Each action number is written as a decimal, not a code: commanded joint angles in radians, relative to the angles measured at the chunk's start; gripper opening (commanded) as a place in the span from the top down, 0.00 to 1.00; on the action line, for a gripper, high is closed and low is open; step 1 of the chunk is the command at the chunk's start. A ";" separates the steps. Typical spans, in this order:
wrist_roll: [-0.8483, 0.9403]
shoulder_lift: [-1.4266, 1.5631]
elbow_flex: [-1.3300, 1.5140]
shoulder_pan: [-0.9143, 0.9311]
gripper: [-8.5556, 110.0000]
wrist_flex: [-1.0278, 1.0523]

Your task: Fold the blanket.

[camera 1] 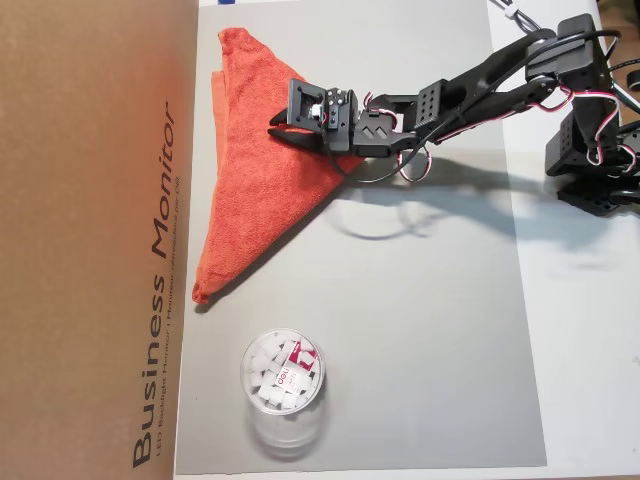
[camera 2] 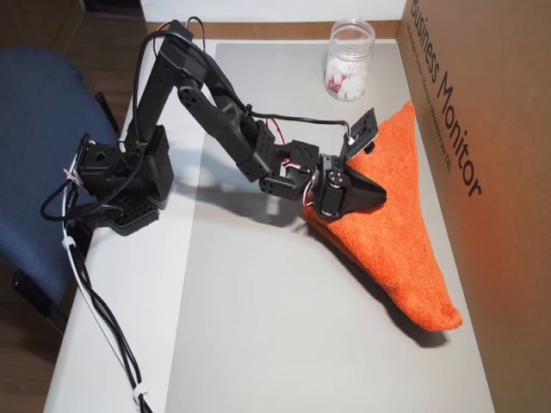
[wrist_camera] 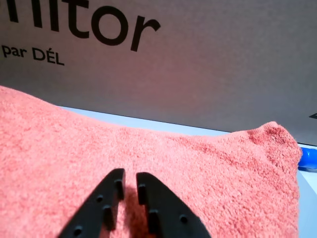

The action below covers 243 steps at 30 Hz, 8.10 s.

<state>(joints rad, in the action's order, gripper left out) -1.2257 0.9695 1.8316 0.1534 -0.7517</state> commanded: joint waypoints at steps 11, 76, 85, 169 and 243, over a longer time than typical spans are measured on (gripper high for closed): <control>0.000 0.038 -0.048 -0.005 0.92 -0.025; 0.002 1.109 -0.046 0.018 0.92 1.585; 0.002 1.195 -0.012 -0.052 0.92 1.738; -0.118 2.427 1.284 -0.074 0.92 1.721; -0.474 2.427 1.302 -0.075 0.92 2.052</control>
<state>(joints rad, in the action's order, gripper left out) -1.6935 3.3886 3.1247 0.0736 1.2962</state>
